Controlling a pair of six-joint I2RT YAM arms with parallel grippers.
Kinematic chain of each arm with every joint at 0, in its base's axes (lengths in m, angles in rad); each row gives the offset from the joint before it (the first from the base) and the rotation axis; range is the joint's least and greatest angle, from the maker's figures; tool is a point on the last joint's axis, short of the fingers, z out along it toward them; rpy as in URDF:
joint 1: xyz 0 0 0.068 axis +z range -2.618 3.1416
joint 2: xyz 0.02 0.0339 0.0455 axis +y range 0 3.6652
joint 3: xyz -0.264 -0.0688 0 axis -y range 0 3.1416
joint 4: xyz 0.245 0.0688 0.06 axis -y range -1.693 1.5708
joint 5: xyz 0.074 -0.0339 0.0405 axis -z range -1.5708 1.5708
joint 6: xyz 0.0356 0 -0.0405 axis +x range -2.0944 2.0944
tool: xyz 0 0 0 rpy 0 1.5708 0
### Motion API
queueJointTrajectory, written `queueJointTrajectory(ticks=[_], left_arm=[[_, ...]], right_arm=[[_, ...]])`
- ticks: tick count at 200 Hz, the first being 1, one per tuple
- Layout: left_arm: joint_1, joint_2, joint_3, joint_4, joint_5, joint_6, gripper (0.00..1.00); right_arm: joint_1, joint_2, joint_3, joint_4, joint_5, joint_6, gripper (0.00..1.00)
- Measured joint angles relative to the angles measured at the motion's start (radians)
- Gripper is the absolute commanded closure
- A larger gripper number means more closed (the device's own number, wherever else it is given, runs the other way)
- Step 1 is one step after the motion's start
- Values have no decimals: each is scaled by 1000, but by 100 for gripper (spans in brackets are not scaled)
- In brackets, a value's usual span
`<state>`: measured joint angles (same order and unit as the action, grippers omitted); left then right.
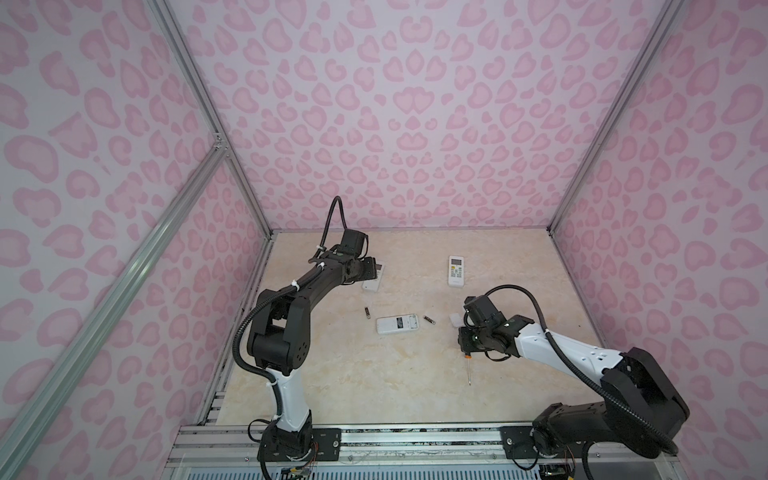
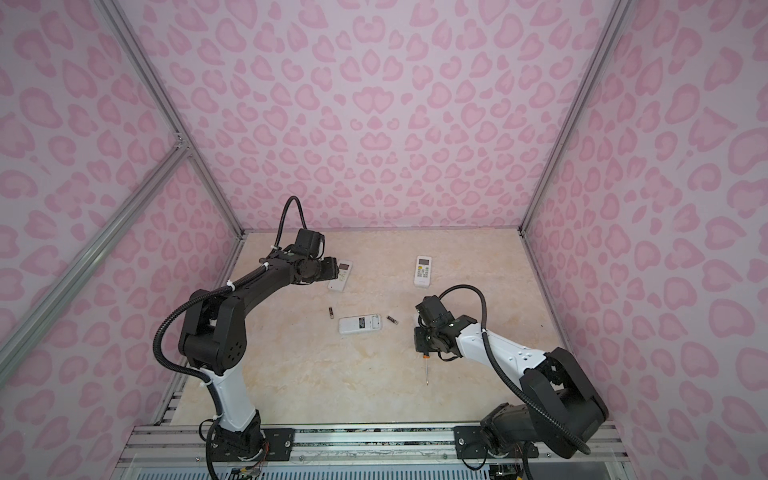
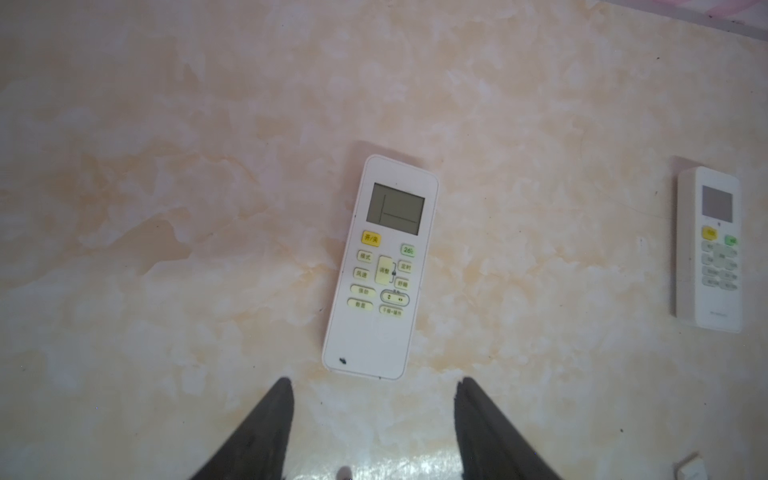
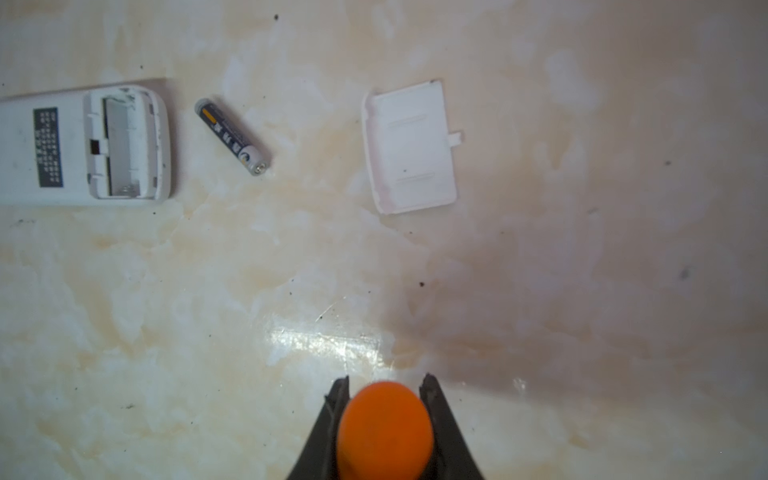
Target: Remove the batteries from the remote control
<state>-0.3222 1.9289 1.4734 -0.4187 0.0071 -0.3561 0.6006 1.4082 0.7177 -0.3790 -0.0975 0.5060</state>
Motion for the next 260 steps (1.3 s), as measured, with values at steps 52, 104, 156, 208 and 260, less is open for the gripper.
queueJointTrajectory(ticks=[52, 104, 156, 208, 260], left_arm=[[0, 153, 146, -61, -73, 25, 21], [-1, 272, 279, -135, -59, 43, 15], [-11, 352, 374, -205, -38, 50, 17], [-26, 414, 489, -307, -60, 50, 22], [-30, 512, 671, -453, -65, 42, 33]], right_arm=[[53, 109, 40, 21, 54, 3, 65], [73, 123, 56, 16, 97, -21, 54], [74, 106, 56, 15, 106, -31, 48], [80, 76, 56, 18, 103, -31, 47], [85, 21, 37, 35, 96, -27, 48]])
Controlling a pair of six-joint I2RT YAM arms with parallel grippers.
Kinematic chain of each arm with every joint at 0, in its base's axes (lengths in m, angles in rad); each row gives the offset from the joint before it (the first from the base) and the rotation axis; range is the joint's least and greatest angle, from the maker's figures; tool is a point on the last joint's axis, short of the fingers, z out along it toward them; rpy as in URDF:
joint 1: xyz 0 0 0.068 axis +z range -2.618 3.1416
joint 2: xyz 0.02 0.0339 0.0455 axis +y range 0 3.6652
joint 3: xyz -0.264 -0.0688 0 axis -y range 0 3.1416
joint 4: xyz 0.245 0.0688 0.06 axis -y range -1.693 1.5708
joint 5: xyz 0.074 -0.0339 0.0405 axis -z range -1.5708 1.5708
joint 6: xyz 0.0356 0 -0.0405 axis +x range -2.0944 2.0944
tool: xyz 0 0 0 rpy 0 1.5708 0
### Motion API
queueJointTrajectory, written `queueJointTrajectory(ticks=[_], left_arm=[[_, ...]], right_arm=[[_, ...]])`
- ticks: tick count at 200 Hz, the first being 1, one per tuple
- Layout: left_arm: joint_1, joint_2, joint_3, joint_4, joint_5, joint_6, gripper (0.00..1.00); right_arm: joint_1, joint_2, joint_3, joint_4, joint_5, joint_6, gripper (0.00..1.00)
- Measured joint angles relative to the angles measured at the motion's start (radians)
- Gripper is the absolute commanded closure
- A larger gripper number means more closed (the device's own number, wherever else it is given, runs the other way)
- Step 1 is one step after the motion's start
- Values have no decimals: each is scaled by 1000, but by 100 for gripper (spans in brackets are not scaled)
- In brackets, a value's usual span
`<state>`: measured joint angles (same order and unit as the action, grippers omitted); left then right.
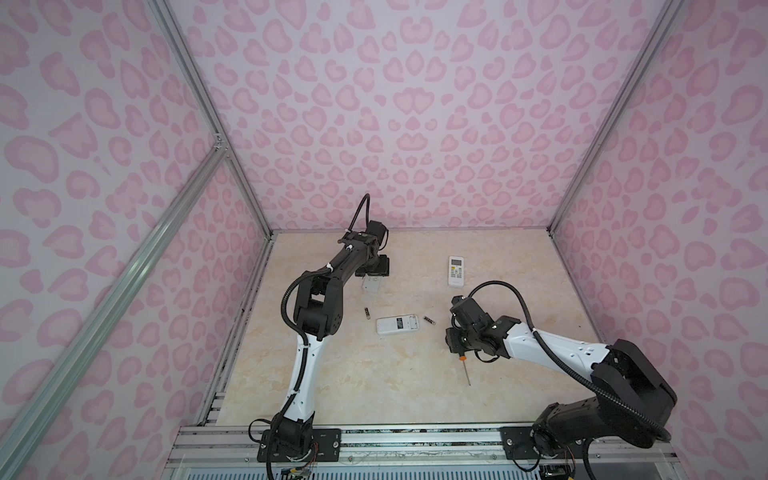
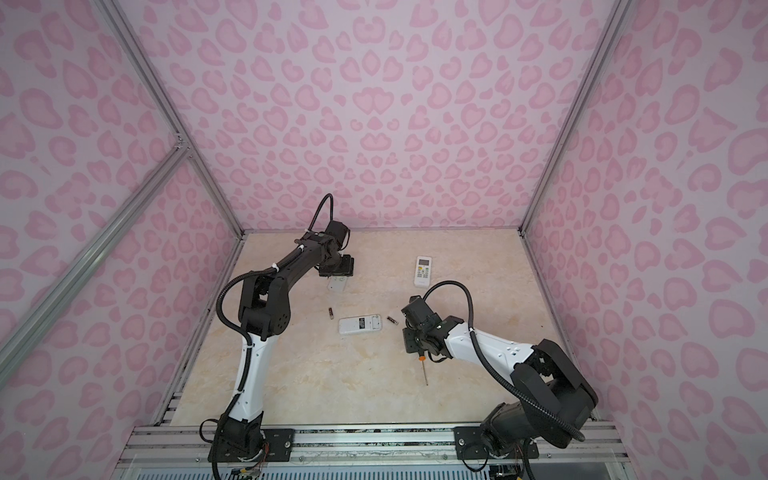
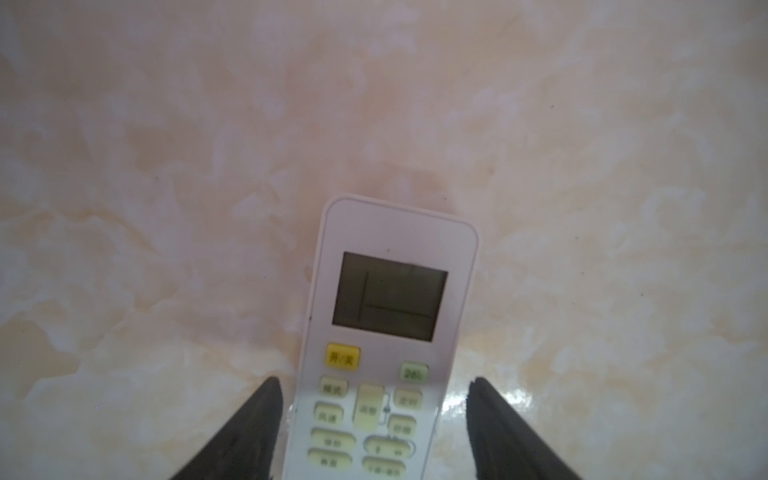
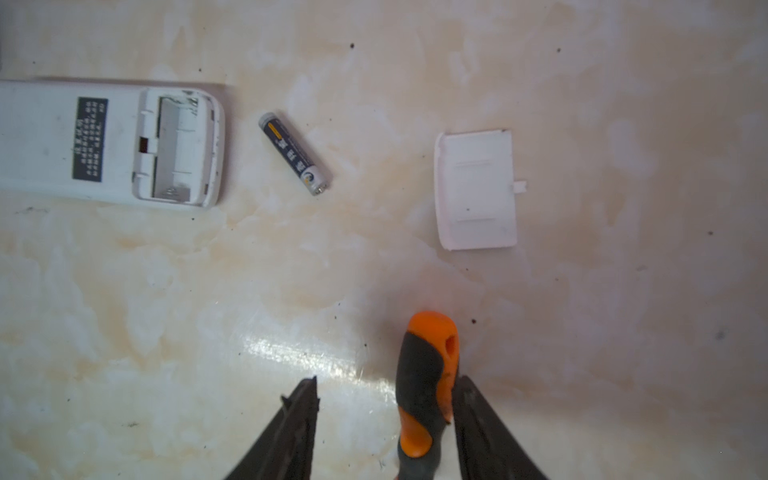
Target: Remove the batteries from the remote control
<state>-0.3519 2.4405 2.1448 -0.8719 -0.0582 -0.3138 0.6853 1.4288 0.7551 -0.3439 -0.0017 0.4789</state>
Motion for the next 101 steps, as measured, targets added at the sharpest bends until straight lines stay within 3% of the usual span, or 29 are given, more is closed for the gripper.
queueJointTrajectory(ticks=[27, 101], left_arm=[[-2, 51, 70, -74, 26, -1, 36], [-3, 57, 88, -131, 62, -13, 53]], right_arm=[[0, -45, -9, 14, 0, 8, 49], [-29, -132, -12, 25, 4, 7, 51]])
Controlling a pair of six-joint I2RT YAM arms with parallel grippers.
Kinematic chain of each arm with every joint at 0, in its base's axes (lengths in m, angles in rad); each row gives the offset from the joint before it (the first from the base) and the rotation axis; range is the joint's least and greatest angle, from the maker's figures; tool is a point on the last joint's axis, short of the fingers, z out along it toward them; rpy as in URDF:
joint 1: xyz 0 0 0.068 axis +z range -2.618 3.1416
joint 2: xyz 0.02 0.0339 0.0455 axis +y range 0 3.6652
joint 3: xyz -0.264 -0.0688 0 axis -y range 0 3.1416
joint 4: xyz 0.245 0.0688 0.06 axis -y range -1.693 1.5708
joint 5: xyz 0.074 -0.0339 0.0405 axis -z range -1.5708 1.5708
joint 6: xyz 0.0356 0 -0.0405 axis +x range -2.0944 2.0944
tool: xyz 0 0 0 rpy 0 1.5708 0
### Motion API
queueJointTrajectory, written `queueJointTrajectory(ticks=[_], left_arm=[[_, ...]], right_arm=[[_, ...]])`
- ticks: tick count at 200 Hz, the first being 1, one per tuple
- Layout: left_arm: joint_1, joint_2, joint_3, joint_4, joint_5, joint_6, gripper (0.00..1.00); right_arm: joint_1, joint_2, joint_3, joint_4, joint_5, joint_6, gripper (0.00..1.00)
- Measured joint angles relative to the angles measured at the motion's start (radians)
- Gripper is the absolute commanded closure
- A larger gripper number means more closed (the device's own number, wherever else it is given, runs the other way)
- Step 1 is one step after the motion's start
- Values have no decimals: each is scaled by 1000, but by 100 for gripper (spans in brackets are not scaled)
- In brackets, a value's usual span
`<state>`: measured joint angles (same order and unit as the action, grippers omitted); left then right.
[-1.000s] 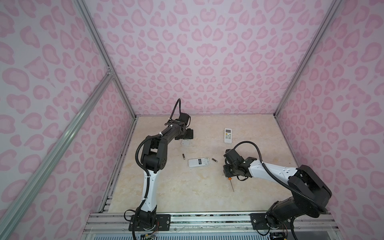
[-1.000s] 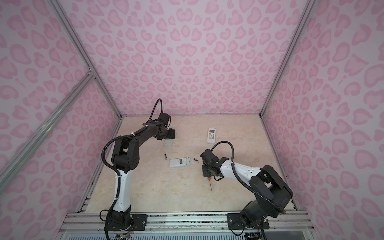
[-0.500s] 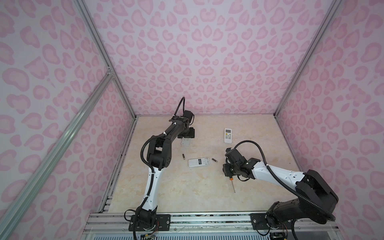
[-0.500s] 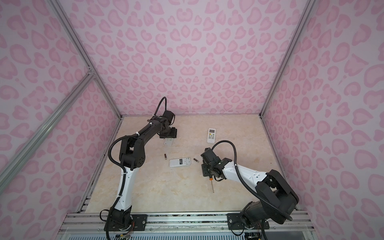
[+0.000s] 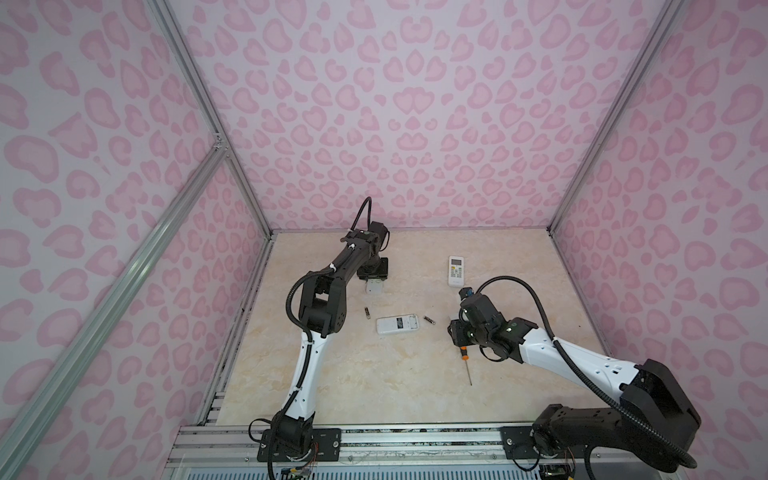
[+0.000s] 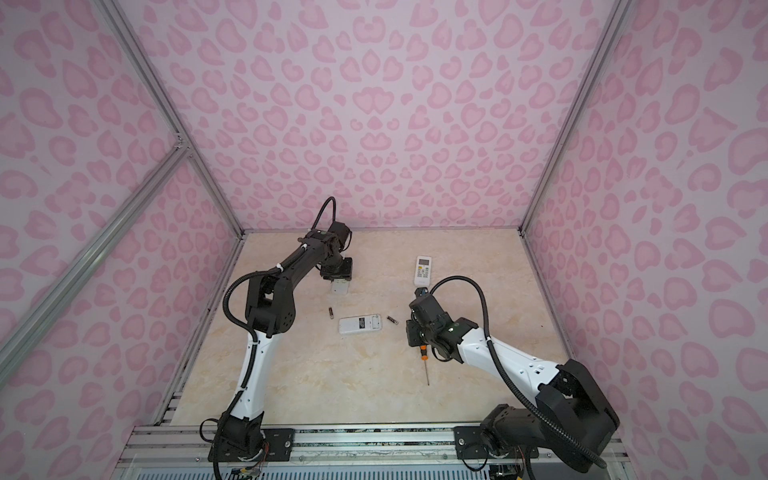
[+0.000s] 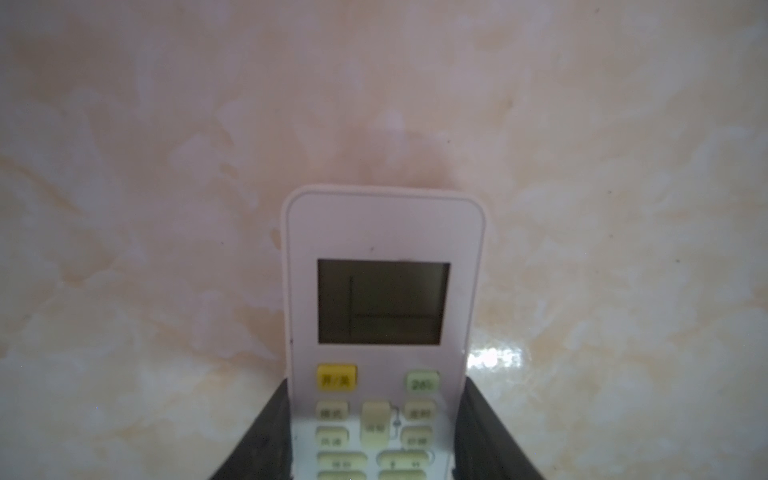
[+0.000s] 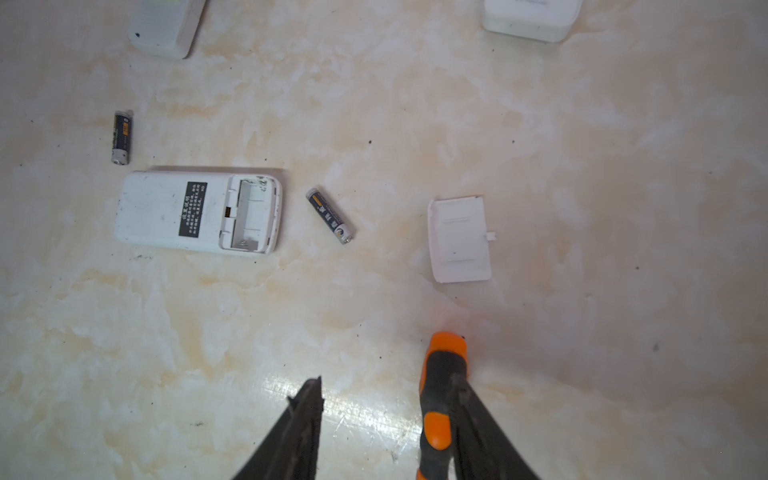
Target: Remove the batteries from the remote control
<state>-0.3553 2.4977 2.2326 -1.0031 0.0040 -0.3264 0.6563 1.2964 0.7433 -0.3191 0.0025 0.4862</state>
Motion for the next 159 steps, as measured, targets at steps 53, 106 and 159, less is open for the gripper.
queueJointTrajectory(ticks=[53, 106, 159], left_arm=[[-1, -30, -51, 14, 18, -16, 57], [-2, -85, -127, 33, 48, -40, 59], [-2, -139, -229, 85, 86, -52, 60]], right_arm=[[-31, -17, 1, 13, -21, 0, 50], [-37, 52, 19, 96, -95, 37, 51], [-16, 148, 45, 218, -150, 109, 51]])
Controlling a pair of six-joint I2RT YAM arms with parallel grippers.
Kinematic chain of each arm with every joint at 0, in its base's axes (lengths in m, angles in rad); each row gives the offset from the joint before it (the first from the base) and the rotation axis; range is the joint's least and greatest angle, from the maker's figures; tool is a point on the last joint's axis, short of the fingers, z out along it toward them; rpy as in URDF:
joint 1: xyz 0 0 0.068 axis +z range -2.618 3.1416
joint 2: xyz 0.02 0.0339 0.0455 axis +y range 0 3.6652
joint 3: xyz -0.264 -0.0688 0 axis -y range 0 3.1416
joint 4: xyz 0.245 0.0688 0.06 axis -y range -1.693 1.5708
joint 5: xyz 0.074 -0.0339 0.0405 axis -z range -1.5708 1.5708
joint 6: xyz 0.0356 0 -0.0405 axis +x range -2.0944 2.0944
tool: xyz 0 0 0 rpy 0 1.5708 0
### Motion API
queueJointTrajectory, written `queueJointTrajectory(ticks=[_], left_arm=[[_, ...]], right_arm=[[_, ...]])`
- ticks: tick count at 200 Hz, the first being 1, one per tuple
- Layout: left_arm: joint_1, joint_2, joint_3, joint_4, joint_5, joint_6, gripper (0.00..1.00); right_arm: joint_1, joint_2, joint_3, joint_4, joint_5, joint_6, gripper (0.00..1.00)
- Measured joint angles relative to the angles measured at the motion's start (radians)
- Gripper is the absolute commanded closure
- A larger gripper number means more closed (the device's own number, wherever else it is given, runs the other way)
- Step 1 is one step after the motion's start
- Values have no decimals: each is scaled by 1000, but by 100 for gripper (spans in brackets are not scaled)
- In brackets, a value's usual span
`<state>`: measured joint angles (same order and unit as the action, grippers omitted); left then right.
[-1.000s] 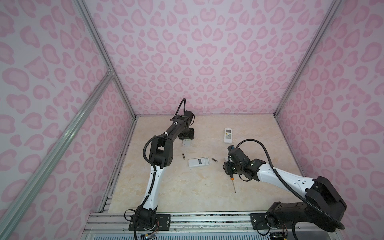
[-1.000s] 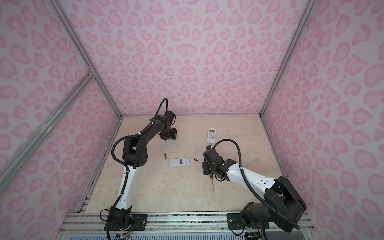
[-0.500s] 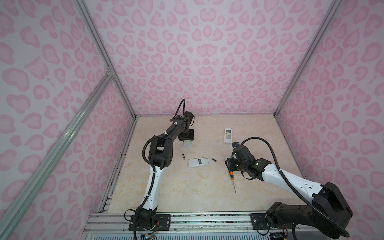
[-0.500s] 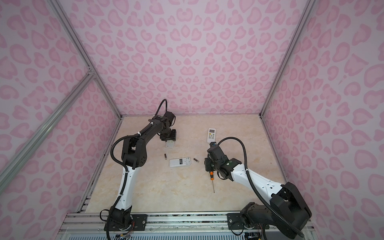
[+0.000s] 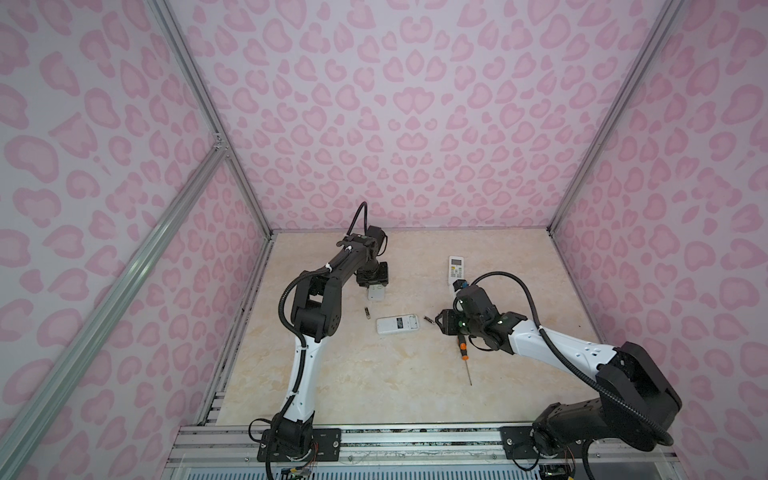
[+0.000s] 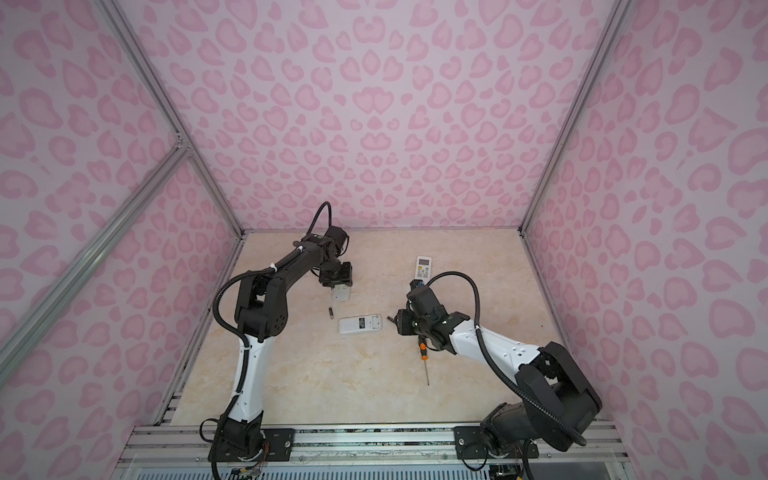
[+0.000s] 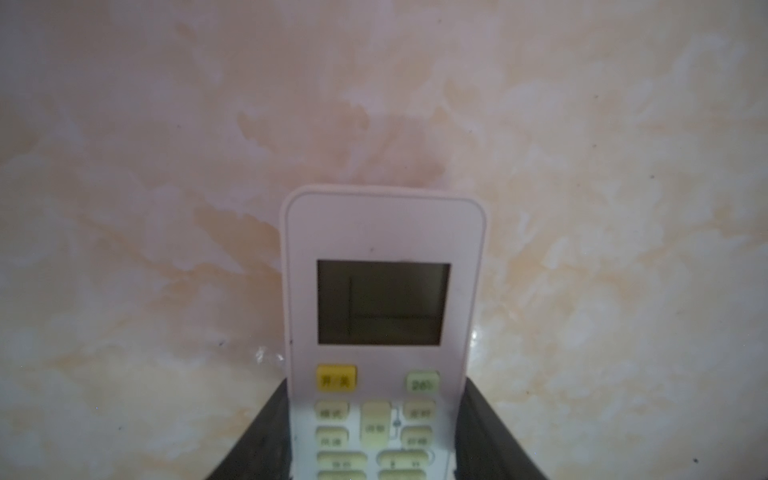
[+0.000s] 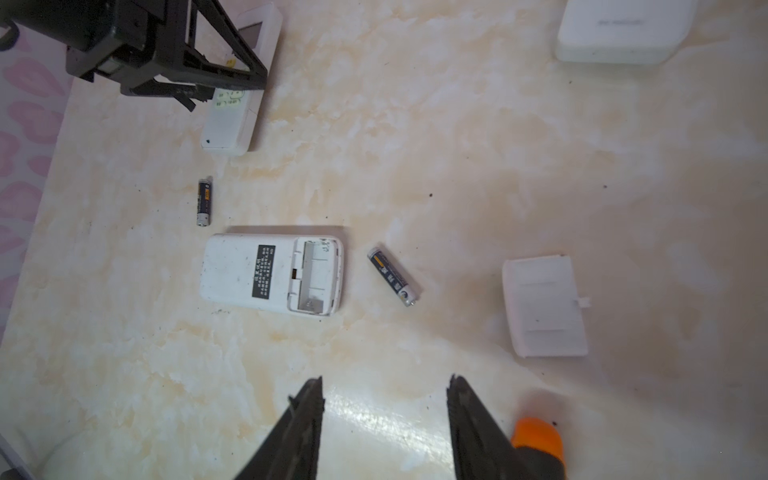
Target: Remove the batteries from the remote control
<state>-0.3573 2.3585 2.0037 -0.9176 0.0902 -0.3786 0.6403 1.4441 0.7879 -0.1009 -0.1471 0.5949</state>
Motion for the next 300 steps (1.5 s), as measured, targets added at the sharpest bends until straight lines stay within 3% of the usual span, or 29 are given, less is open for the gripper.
queueJointTrajectory(ticks=[148, 253, 300], left_arm=[[3, -263, -269, 188, 137, -71, 61], [11, -332, -375, 292, 261, -129, 63], [3, -366, -427, 322, 291, -148, 63]], right_arm=[[106, 348, 244, 277, -90, 193, 50], [55, 488, 330, 424, -206, 311, 50], [42, 505, 357, 451, -228, 330, 57]])
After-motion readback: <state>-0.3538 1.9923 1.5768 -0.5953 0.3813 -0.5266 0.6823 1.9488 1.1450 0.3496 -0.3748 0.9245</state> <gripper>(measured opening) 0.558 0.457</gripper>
